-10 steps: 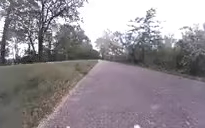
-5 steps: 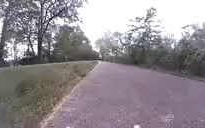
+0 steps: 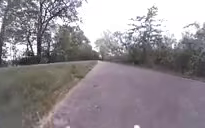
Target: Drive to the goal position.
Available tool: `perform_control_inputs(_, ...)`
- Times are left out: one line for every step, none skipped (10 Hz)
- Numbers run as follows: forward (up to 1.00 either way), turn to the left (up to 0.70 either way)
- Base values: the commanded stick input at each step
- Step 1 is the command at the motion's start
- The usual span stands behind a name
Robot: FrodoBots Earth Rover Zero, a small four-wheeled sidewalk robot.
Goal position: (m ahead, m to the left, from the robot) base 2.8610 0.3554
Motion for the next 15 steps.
perform_control_inputs(0.7, 0.0)
perform_control_inputs(0.7, 0.0)
perform_control_inputs(0.7, 0.0)
perform_control_inputs(0.7, 0.0)
perform_control_inputs(0.7, 0.0)
perform_control_inputs(0.7, 0.0)
perform_control_inputs(0.7, 0.0)
perform_control_inputs(0.7, 0.0)
perform_control_inputs(0.7, 0.0)
perform_control_inputs(0.7, 0.0)
perform_control_inputs(0.7, 0.0)
perform_control_inputs(0.7, 0.0)
perform_control_inputs(0.7, 0.0)
perform_control_inputs(0.7, 0.0)
perform_control_inputs(0.7, 0.0)
